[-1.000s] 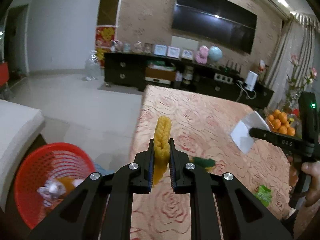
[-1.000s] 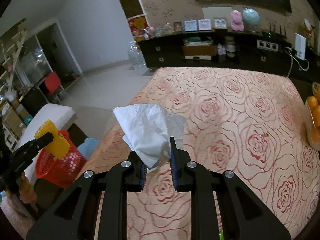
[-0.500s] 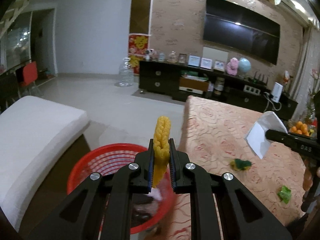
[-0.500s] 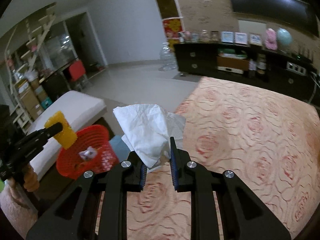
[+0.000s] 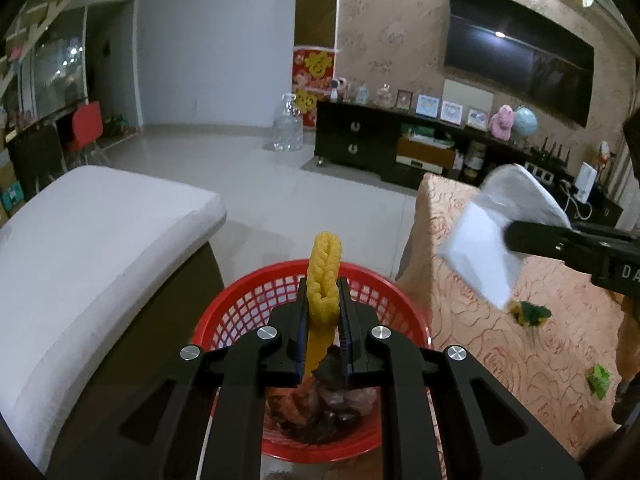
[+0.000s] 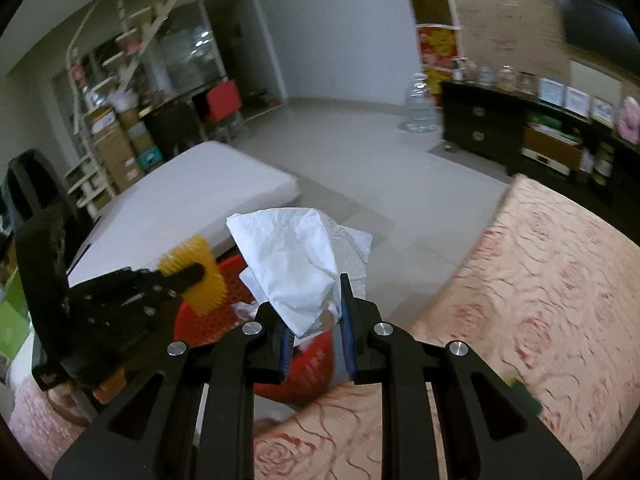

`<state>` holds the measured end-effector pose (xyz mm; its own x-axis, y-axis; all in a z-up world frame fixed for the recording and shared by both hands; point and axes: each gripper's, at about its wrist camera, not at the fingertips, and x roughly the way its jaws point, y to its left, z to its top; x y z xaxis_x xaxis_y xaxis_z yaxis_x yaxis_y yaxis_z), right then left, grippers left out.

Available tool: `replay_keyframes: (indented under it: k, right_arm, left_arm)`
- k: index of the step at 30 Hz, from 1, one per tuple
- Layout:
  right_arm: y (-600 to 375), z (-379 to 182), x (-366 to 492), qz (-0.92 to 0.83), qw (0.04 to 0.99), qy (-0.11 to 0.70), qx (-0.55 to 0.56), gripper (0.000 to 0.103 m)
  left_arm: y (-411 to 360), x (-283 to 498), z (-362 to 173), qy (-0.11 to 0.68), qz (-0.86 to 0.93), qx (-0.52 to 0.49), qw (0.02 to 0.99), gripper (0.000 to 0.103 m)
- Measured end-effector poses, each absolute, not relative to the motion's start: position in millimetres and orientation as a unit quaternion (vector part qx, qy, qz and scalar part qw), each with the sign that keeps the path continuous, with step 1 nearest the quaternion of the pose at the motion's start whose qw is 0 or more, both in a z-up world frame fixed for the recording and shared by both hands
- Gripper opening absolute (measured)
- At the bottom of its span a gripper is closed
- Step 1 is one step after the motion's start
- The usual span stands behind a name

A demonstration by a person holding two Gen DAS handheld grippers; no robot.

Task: Collect trash
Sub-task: 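Carry the yellow net and tissue over the red wastebasket with both tools, then open both tools over the wastebasket to drop the net and tissue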

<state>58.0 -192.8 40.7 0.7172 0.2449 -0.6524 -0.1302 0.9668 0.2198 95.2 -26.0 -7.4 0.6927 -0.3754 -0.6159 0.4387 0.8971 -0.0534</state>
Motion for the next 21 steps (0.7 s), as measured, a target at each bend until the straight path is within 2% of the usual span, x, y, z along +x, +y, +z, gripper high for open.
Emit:
replay_keyframes:
  k: [13,15,18,19,21]
  right_arm:
    - [-148,-1,94,0.144,0.894,0.419,0.067,0.02]
    - [-144,-8,97,0.147,0.889,0.428,0.068,0.022]
    - [-142,-14,98,0.15,0.883,0.437,0.078,0.03]
    - [-141,-15,98,0.152,0.882,0.439,0.082,0.032]
    - [-139,-16,97,0.154,0.881,0.439,0.088,0.047]
  left_arm:
    - [-33,104,-44,0.376,-0.206,0.095,0.899,0.015]
    - [-29,106,-45,0.38,-0.201,0.093,0.898,0.025]
    - [-23,105,-43,0.377,-0.197,0.088,0.901,0.048]
    - [-22,105,-42,0.375,-0.198,0.086,0.902,0.051]
    - [-18,104,-40,0.37,-0.198,0.083,0.904,0.059]
